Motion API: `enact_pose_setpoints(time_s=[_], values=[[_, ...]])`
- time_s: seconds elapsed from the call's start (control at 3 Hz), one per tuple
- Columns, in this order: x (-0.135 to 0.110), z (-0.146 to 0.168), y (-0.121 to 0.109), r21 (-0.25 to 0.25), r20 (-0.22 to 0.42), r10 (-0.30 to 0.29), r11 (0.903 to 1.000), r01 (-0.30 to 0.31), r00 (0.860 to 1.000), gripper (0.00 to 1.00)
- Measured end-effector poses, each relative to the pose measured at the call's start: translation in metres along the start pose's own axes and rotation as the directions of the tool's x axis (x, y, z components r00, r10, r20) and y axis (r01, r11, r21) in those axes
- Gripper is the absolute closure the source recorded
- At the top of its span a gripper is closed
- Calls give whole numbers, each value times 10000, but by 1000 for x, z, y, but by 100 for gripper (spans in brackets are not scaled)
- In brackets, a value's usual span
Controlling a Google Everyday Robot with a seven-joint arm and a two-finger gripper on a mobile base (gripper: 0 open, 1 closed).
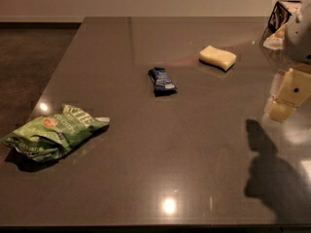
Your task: Move rxbar blueberry near green jalapeno chip bag
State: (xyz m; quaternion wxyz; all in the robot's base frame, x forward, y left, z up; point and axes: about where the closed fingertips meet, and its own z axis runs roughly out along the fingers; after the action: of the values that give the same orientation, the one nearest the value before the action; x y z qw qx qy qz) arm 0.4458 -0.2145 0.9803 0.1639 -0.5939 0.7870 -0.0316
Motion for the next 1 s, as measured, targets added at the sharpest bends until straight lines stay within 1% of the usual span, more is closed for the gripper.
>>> enact_pose_setpoints(time_s=[0.33, 0.67, 1.0], values=[[-17, 10, -21, 4, 623, 947, 9955, -949, 9936, 0], [-40, 39, -43, -220, 1214, 2431, 9700, -2423, 9624, 0], [-73, 71, -59, -144, 1545, 3542, 9342, -3564, 9223, 0]])
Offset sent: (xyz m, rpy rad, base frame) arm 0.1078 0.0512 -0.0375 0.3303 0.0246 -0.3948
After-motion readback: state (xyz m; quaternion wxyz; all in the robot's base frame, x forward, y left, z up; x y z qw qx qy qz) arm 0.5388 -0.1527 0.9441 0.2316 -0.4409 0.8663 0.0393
